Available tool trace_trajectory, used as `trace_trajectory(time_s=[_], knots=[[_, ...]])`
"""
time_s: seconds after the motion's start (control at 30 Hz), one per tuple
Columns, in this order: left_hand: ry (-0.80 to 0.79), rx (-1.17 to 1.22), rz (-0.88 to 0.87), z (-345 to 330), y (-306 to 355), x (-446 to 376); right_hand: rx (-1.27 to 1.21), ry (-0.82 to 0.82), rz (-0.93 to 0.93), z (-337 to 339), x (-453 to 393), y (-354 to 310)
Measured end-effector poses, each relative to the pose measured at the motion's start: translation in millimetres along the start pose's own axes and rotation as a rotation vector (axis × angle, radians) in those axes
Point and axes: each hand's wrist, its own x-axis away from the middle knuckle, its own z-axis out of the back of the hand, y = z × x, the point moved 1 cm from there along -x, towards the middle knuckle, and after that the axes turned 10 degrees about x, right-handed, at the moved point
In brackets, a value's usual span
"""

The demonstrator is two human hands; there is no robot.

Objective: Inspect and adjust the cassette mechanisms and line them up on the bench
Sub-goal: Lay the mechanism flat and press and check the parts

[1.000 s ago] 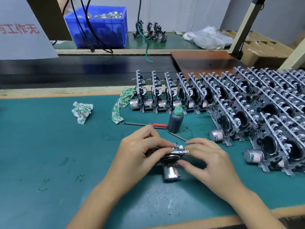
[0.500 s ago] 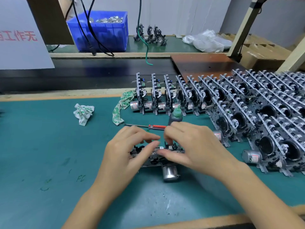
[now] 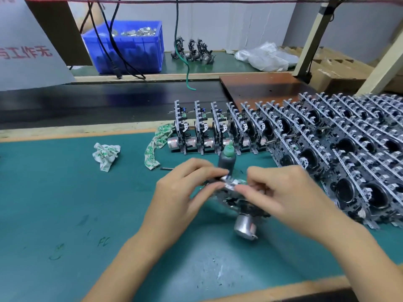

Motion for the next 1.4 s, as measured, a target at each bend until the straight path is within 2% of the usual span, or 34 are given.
trace_trajectory(time_s=[0.23, 0.43, 0.6, 0.87, 1.03, 1.13, 1.3, 1.4], knots=[[-0.105, 0.088, -0.074, -45, 23, -64, 0.079, 0.147, -0.244, 44, 16, 32], [-0.039, 0.122, 0.038, -67, 18, -99, 0.081, 0.327, -0.4, 23, 2, 40], [-0.049, 0.059, 0.164, -86, 4, -95, 0.259, 0.331, -0.347, 1, -2, 42], [0.041, 0.009, 0.128, -89, -2, -60, 0.422, 0.358, -0.202, -15, 8, 32], [0.117, -0.027, 0.113, -85, -4, -42, 0.502, 0.312, -0.119, -19, 9, 24], [0.102, -0.05, 0.121, -80, -5, -41, 0.371, 0.276, -0.124, -15, 5, 23], [0.0, -0.162, 0.116, -72, -5, -45, 0.037, 0.162, -0.392, -19, 1, 21], [-0.049, -0.189, 0.1, -71, -7, -52, -0.039, 0.165, -0.473, -21, -1, 24]])
